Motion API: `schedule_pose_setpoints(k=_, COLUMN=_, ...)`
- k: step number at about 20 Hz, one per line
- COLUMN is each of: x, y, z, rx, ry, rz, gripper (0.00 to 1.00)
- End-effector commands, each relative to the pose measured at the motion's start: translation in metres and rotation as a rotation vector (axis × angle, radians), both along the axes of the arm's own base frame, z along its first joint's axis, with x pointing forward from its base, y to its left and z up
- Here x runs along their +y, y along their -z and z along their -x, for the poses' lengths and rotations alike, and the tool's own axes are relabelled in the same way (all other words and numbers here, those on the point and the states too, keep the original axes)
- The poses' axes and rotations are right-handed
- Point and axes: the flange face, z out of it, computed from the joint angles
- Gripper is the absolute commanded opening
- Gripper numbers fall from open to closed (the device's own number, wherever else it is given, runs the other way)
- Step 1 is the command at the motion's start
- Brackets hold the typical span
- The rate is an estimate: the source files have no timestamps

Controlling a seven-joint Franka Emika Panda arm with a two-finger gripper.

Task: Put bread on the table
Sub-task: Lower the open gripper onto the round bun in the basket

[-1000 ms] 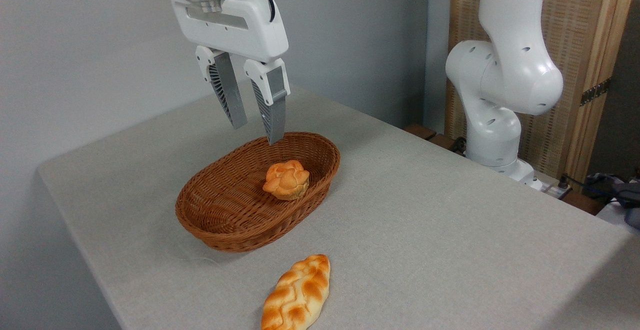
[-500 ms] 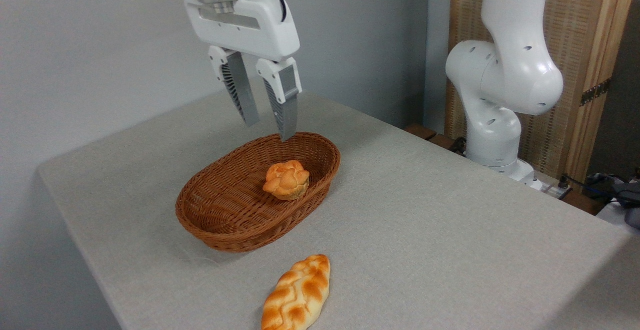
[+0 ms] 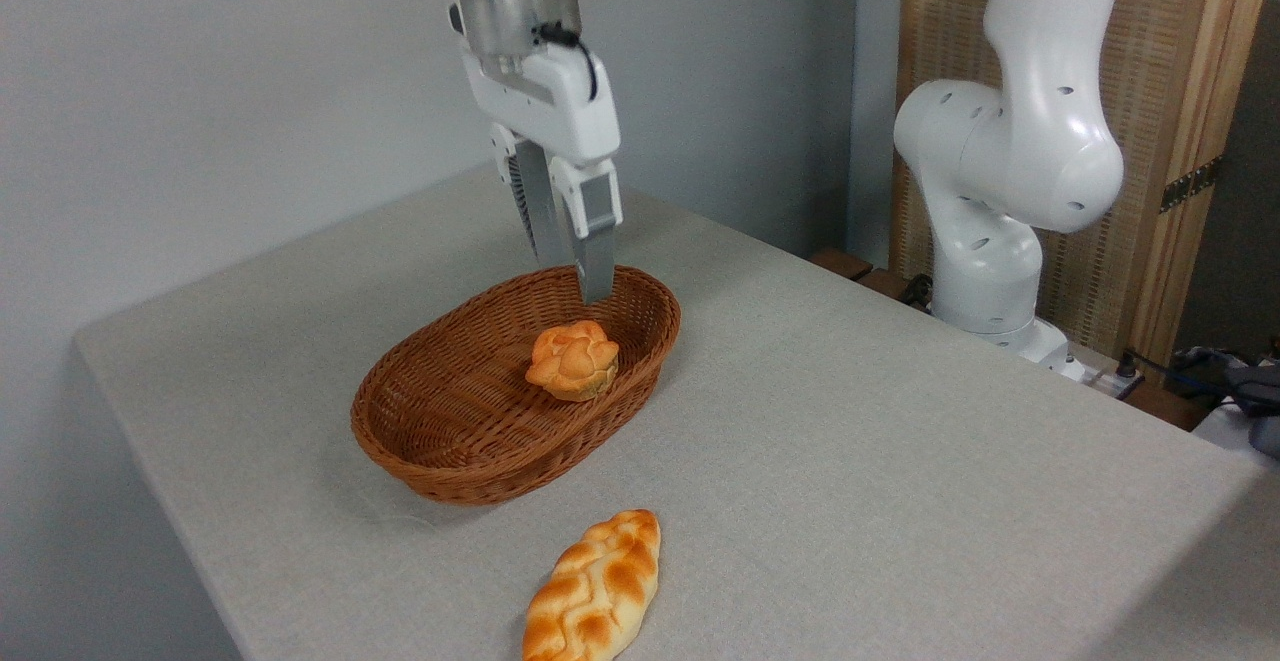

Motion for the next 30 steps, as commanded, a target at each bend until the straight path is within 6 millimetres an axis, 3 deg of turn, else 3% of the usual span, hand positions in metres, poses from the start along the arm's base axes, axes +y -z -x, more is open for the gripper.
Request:
schedule_pose_setpoints(k=1, x=-0.006, y=0.033, z=0.011, rx=0.019, ry=0.143, rz=-0.033, gripper=1.00)
schedule_pose_setpoints(k=5, x=-0.017, y=0.061, z=0.011, rx=0.015, ry=0.178, rz=-0.029, gripper=1.00)
schedule_pose_setpoints(k=8, x=-0.024, y=0.067, z=0.007, rx=-0.024, ry=0.196, rz=-0.015, gripper=1.00)
schedule_pose_setpoints(k=12, x=-0.042, y=0.083, z=0.016, rx=-0.013, ry=0.236, rz=-0.010, gripper=1.00)
schedule_pose_setpoints(k=26, x=-0.043, y=0.112, z=0.023, rx=-0.005, ry=0.401, rz=-0.042, gripper=0.99)
schedule_pose_setpoints(k=30, x=-0.043, y=0.114, z=0.023, rx=0.001, ry=0.465, rz=-0.049, gripper=0.71)
